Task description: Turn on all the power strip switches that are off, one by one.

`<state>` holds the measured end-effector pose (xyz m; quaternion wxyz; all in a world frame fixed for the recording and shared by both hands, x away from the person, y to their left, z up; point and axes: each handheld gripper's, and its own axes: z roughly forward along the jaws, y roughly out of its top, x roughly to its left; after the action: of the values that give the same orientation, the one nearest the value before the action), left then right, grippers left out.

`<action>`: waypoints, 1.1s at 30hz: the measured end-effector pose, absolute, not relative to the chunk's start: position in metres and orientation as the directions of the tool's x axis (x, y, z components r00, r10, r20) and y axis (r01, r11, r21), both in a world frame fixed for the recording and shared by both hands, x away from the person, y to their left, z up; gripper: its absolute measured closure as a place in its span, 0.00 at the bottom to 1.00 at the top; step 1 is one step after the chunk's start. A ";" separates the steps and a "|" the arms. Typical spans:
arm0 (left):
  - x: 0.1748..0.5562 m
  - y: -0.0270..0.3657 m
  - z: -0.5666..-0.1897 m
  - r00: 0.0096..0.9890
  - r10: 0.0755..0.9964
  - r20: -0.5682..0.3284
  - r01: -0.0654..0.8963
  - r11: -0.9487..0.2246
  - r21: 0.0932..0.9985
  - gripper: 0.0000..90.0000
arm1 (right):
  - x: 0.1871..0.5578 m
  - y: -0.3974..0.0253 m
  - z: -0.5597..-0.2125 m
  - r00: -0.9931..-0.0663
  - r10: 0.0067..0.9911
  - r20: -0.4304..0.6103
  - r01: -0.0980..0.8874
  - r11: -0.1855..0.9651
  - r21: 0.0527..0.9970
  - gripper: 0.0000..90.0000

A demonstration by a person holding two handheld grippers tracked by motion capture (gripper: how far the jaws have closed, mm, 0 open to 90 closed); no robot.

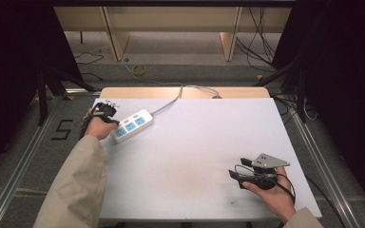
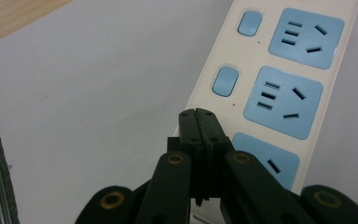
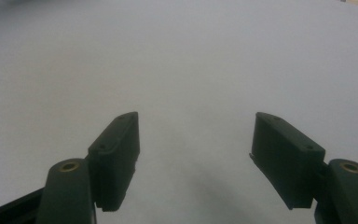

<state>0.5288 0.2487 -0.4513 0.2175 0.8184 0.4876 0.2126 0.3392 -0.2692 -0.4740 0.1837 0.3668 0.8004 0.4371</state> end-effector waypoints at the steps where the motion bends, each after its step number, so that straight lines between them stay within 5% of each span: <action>1: 0.529 0.249 -0.451 0.433 0.892 0.132 0.708 -0.427 0.563 1.00 | 0.339 -0.269 -0.474 -0.663 0.748 0.026 0.426 0.348 0.835 0.37; 18: 0.531 0.245 -0.450 0.448 0.879 0.163 0.712 -0.461 0.530 1.00 | 0.339 -0.270 -0.473 -0.664 0.748 0.024 0.421 0.347 0.838 0.37; 26: 0.528 0.252 -0.451 0.424 0.899 0.108 0.708 -0.403 0.580 0.99 | 0.339 -0.270 -0.474 -0.663 0.748 0.025 0.422 0.347 0.838 0.37; 28: 0.527 0.255 -0.452 0.420 0.905 0.065 0.712 -0.373 0.595 0.88 | 0.339 -0.269 -0.474 -0.664 0.748 0.025 0.424 0.349 0.836 0.37; 33: 0.524 0.261 -0.449 0.404 0.912 0.071 0.701 -0.359 0.616 0.81 | 0.339 -0.269 -0.474 -0.663 0.748 0.025 0.425 0.349 0.835 0.37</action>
<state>0.5242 0.2609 -0.4492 0.2552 0.7981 0.5053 0.2063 0.3393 -0.2687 -0.4741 0.1847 0.3666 0.8001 0.4374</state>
